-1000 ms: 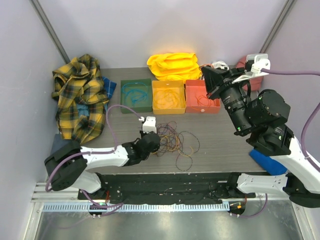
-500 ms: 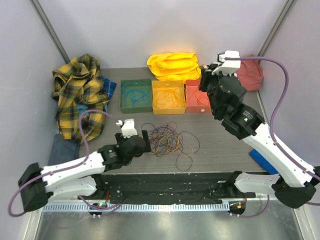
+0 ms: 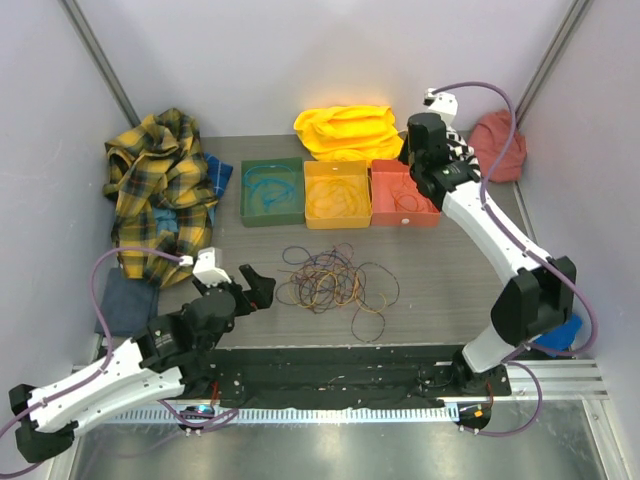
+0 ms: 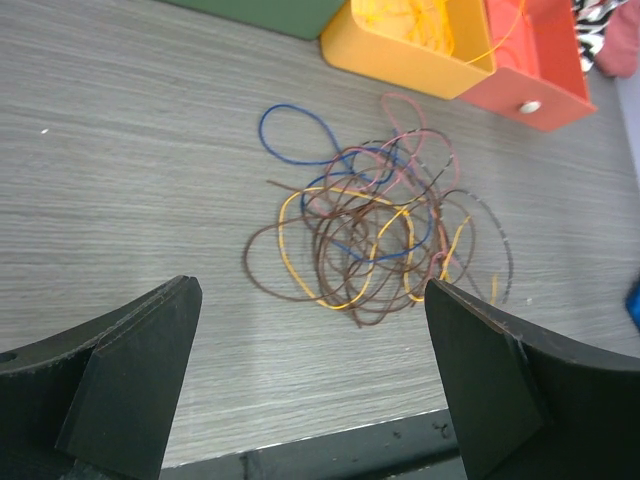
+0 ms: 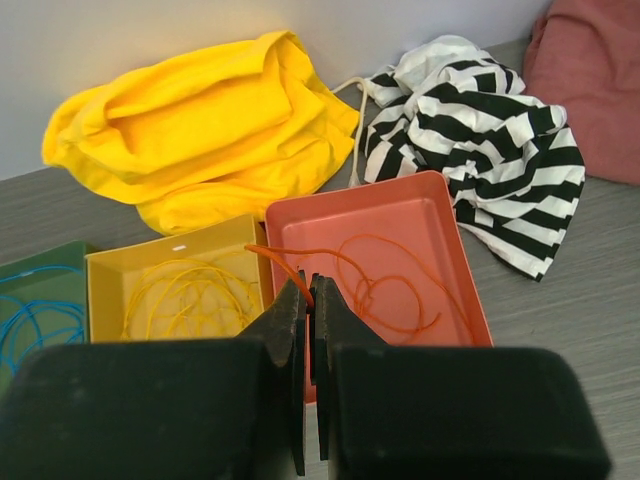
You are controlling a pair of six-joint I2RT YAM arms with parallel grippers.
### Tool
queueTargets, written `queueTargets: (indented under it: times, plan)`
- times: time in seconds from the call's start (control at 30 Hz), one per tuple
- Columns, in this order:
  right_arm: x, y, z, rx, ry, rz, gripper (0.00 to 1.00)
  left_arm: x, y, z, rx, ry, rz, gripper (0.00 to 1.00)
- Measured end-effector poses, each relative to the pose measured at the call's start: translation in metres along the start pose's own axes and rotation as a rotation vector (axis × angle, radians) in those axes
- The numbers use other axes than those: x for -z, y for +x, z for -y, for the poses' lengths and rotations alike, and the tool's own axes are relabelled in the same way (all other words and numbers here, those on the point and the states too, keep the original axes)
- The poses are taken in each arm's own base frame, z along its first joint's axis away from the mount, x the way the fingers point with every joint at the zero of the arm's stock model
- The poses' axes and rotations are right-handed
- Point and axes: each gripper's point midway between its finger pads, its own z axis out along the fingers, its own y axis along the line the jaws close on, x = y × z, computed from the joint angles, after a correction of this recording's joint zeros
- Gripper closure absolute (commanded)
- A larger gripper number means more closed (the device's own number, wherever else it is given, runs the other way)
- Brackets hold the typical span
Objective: Untangle the cables
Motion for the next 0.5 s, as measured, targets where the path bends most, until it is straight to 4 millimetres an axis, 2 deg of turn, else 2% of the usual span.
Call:
queueTargets:
  times: [0.3,0.47,0.5]
  plan:
    - [-0.054,0.019,0.010,-0.015,0.052,-0.053,0.99,-0.004,0.009,-0.011,-0.045,-0.048,-0.021,0.00]
    - [-0.079,0.050,0.020,-0.008,0.086,-0.110,0.99,-0.007,0.011,-0.015,-0.068,-0.072,-0.022,0.00]
    - [-0.083,0.060,0.023,-0.006,0.094,-0.128,0.93,-0.007,0.012,-0.015,-0.073,-0.076,-0.023,0.00]
